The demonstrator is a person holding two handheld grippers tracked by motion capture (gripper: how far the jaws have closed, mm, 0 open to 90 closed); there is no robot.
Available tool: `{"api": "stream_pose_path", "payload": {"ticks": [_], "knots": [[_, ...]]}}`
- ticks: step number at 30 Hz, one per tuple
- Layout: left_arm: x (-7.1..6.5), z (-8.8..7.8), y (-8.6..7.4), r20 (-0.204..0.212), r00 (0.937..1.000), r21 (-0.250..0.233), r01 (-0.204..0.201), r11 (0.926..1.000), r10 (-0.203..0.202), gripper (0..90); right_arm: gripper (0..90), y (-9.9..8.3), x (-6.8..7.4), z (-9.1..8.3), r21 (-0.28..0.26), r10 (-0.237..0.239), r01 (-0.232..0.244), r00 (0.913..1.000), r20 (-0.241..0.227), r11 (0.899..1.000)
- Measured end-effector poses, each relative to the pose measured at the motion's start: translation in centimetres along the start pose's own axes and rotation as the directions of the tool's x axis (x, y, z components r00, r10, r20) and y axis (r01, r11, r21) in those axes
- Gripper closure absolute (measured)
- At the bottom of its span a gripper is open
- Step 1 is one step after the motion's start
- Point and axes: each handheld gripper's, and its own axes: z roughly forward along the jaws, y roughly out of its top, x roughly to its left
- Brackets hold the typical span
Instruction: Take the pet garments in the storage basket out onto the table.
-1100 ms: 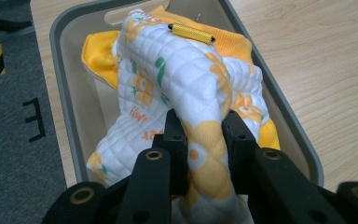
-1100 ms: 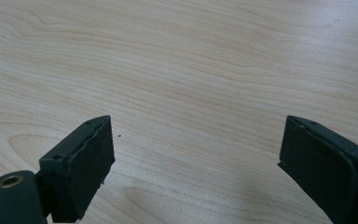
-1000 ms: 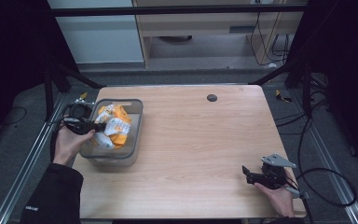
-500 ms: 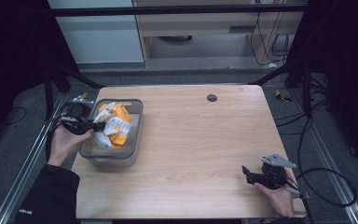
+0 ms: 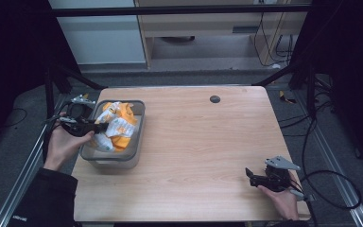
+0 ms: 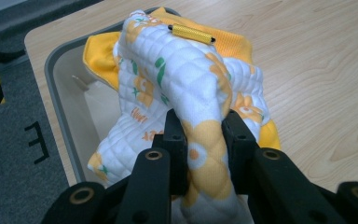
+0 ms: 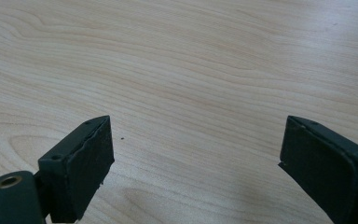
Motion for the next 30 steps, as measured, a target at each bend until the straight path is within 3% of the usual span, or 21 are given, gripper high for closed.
{"api": "stream_pose_path", "payload": {"ticks": [15,30], "knots": [[-2.6,-0.9,1.1,0.052,0.9952,-0.009,-0.082,0.9966,0.083,74.4,9.6,0.0,0.0,0.0,-0.002,-0.005,0.005,1.0,0.001,1.0],[-5.4,-0.1,2.0,0.103,0.9828,-0.007,-0.154,0.9881,0.154,74.3,9.3,0.0,0.0,-0.1,-0.016,-0.004,0.004,1.0,0.006,1.0]]}}
